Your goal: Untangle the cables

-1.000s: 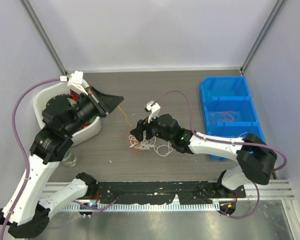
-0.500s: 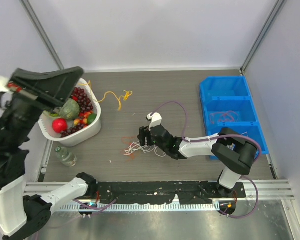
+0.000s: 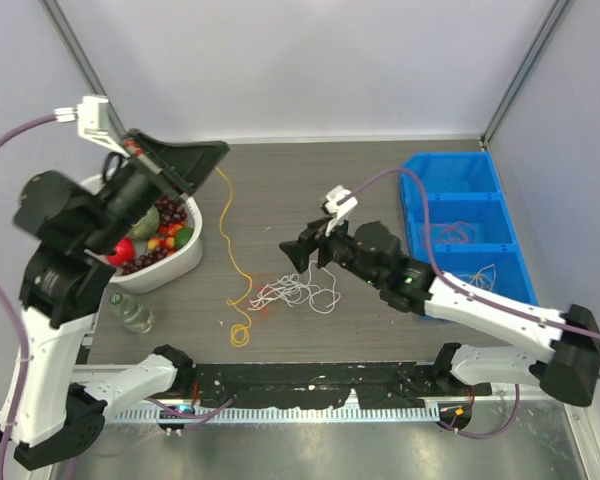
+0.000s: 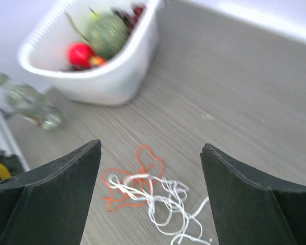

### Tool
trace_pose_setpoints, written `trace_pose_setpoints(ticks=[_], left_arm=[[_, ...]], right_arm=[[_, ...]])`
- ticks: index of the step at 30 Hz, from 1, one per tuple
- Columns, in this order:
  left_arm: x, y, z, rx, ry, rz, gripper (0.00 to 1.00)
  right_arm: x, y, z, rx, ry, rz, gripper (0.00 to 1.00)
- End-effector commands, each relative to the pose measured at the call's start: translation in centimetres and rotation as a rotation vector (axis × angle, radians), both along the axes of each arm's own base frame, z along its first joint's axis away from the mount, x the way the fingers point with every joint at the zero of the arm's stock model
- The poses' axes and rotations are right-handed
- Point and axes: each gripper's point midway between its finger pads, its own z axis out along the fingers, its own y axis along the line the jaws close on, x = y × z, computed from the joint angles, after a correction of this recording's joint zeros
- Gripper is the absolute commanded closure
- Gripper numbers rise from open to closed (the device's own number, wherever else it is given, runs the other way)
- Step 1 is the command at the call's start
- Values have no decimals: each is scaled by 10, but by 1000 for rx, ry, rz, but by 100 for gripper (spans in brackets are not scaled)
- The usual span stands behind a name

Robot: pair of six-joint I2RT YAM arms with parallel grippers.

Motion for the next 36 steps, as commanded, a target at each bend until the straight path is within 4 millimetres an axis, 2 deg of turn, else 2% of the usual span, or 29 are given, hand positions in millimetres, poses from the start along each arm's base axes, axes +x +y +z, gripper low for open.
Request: trace_pose_setpoints(ticks=[1, 2, 5, 8, 13, 18, 20, 24, 25, 28, 29, 32, 36], left_arm=[[6, -12, -14, -18, 36, -47, 100], [6, -14, -16, -20, 43, -57, 100], [7, -17, -22, -24, 62, -73, 100], [8, -19, -27, -23, 80, -83, 100], [8, -23, -30, -26, 91, -103, 100], [11, -29, -35, -29, 101, -128, 100], [11, -31, -35, -35, 104, -141, 100], [12, -36, -38, -43, 112, -162, 100], [12, -36, -38, -47, 111, -168, 100], [11, -36, -38, -52, 114, -170, 100], [10, -36, -38, -52, 112, -170, 100], [8, -34, -37, -51, 111, -170, 100], [5, -32, -37, -51, 108, -166, 100]], right_arm=[[-50, 15, 57, 64, -67, 326, 15], [-55, 20, 65, 85, -58, 356, 15], [-75, 38, 70, 125, -26, 504, 18], [-77, 42, 74, 166, -37, 518, 19], [-41, 32, 74, 129, -92, 327, 19], [-3, 11, 70, 52, -118, 98, 21], [4, 6, 67, 22, -120, 57, 21], [-9, 24, 58, 17, -115, 176, 21], [-7, 30, 54, 24, -107, 181, 21], [-26, 55, 52, 83, -85, 340, 22], [-31, 61, 45, 97, -50, 373, 23], [-58, 76, 52, 187, -43, 540, 25], [-75, 82, 57, 271, -2, 626, 27]])
